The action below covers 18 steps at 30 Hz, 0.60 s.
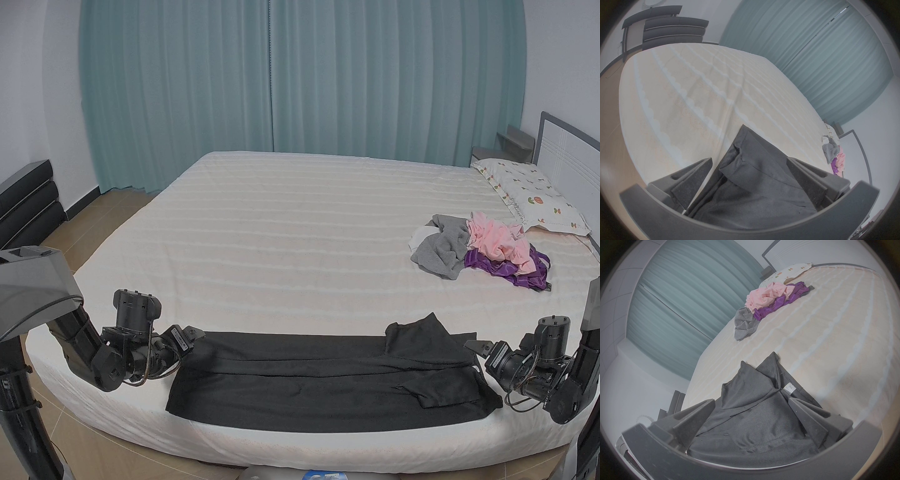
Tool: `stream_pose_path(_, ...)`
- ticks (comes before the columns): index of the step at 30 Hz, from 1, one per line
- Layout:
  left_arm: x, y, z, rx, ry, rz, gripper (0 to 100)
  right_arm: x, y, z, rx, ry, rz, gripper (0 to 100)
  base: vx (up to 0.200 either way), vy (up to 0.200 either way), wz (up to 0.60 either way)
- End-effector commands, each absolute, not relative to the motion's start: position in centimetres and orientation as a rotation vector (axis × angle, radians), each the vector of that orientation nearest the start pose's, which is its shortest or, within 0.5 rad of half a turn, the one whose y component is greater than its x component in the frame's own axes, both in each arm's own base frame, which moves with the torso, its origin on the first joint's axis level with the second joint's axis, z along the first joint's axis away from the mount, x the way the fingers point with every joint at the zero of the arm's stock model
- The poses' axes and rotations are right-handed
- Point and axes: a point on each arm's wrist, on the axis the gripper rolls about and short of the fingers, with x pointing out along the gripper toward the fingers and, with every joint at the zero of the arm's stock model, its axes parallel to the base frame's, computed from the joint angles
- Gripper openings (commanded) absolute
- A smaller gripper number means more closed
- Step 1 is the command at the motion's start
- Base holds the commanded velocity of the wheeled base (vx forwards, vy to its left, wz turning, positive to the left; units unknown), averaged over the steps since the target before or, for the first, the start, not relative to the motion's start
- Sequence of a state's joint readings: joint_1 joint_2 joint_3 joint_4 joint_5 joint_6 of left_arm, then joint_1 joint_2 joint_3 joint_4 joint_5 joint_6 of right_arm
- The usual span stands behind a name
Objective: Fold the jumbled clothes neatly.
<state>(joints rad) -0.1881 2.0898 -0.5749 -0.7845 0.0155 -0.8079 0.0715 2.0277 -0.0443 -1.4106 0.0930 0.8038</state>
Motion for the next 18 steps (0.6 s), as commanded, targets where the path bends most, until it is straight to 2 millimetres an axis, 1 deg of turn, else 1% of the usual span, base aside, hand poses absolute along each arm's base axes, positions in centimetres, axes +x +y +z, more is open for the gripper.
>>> stream_pose_path(1, 31.6, -6.1, 0.4, -0.685, 0.780, 0.154, 100, 21.7, 1.9, 2.2, 0.784, 0.615, -0.077, 100, 0.000, 0.000, 0.00)
stream_pose_path(2, 31.6, -6.1, 0.4, -0.685, 0.780, 0.154, 100, 21.7, 1.9, 2.2, 0.784, 0.615, -0.077, 100, 0.000, 0.000, 0.00)
stream_pose_path(3, 32.2, -6.2, 0.1, -0.683, 0.772, 0.160, 100, 21.7, 1.9, 2.2, 0.784, 0.615, -0.077, 100, 0.000, 0.000, 0.00)
stream_pose_path(4, 32.4, -6.2, 0.0, -0.679, 0.765, 0.170, 0, 21.7, 1.9, 2.2, 0.784, 0.615, -0.077, 100, 0.000, 0.000, 0.00)
stream_pose_path(7, 32.6, -6.1, 0.3, -0.669, 0.737, 0.197, 0, 21.7, 1.9, 2.2, 0.783, 0.615, -0.078, 100, 0.000, 0.000, 0.00)
stream_pose_path(13, 32.3, -6.0, 0.5, -0.661, 0.727, 0.217, 0, 21.7, 2.1, 2.2, 0.780, 0.616, -0.071, 100, 0.000, 0.000, 0.00)
stream_pose_path(18, 31.4, -5.8, 2.1, -0.670, 0.696, 0.207, 0, 22.0, 2.3, 2.3, 0.782, 0.605, -0.061, 100, 0.000, 0.000, 0.00)
